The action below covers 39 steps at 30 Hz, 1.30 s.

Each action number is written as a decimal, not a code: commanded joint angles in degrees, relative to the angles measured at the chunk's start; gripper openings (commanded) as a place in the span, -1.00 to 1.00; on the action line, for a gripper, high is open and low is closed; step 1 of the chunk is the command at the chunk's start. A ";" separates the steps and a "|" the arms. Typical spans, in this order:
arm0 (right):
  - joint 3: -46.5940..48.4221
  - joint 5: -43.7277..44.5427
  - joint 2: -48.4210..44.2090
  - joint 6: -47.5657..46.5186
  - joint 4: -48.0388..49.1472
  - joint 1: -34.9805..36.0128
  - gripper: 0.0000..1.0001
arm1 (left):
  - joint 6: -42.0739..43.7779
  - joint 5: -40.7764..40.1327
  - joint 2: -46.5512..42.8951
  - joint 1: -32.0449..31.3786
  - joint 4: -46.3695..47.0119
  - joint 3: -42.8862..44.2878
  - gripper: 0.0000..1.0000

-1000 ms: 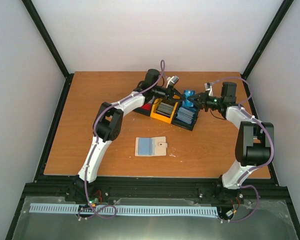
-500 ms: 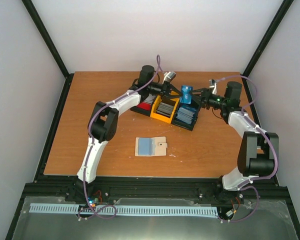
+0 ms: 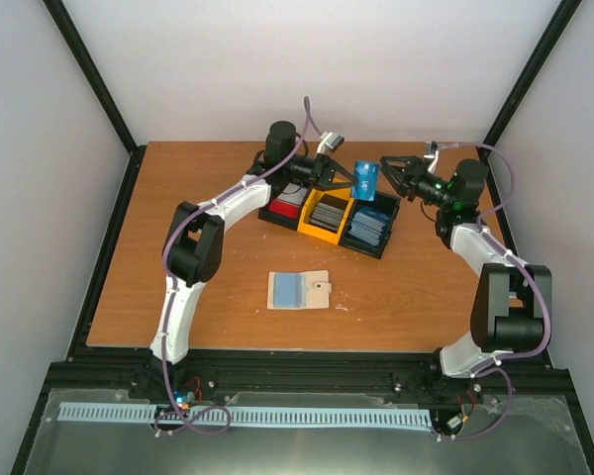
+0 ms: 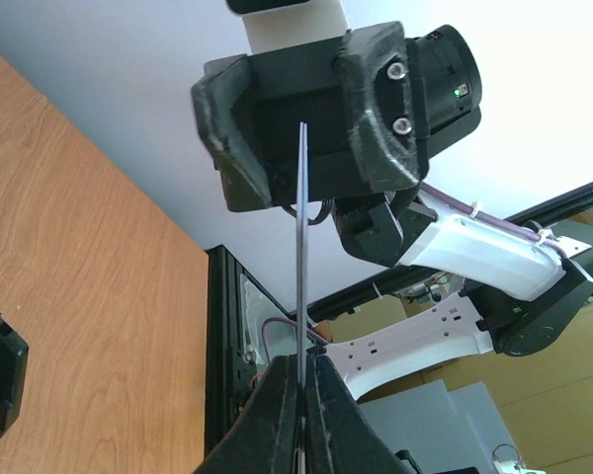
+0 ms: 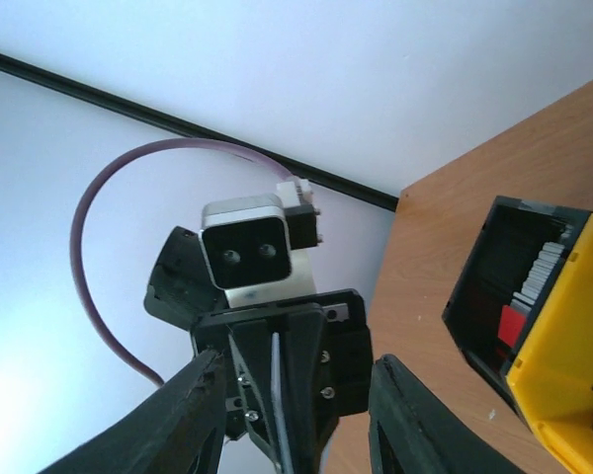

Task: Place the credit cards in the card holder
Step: Pick up the credit card from the storage box.

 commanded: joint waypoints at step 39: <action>0.01 -0.50 1.82 -6.56 -4.31 2.64 -0.69 | -3.85 0.60 -3.14 0.58 9.52 -1.06 -0.99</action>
